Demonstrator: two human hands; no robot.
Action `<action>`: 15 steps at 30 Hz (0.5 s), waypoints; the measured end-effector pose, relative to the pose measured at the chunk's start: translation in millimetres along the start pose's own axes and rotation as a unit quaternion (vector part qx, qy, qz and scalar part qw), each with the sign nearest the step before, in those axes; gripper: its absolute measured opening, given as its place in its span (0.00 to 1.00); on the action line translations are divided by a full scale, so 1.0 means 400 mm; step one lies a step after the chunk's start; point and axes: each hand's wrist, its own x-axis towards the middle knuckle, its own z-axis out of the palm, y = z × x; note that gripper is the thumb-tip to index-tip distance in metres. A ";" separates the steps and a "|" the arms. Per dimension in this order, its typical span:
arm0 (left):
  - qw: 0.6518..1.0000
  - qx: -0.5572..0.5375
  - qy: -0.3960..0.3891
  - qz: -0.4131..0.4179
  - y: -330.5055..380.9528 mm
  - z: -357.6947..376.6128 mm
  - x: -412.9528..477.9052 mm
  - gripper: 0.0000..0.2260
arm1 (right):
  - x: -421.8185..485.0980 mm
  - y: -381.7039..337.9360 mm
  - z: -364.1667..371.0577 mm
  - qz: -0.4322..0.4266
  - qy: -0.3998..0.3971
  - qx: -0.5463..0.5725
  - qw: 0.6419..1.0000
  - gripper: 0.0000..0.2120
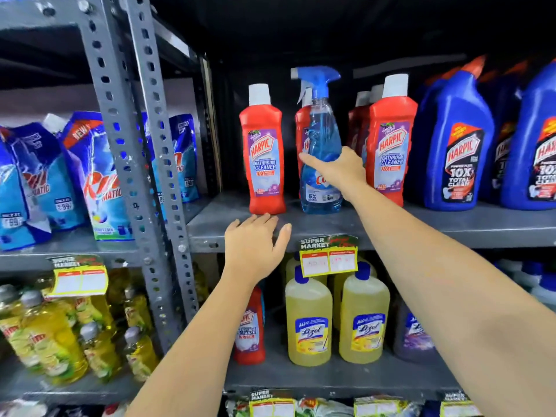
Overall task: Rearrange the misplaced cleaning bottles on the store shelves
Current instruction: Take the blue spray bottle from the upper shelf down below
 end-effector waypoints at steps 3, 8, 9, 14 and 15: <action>1.000 0.000 0.004 0.002 -0.001 0.000 -0.001 0.24 | -0.005 -0.004 0.003 0.006 0.008 0.024 1.000 0.36; 1.000 0.003 0.019 -0.002 0.000 0.005 -0.003 0.23 | -0.015 0.004 0.008 -0.005 0.030 0.052 0.998 0.34; 1.000 0.004 0.023 -0.001 -0.001 0.006 -0.003 0.23 | -0.023 0.004 0.008 -0.011 0.037 0.057 0.998 0.34; 1.000 0.021 0.015 0.000 -0.003 0.004 -0.005 0.22 | -0.085 0.002 -0.014 -0.063 0.074 0.085 0.992 0.36; 1.000 0.022 0.018 -0.002 -0.002 0.003 -0.009 0.21 | -0.100 -0.003 -0.025 -0.074 0.080 0.099 0.989 0.36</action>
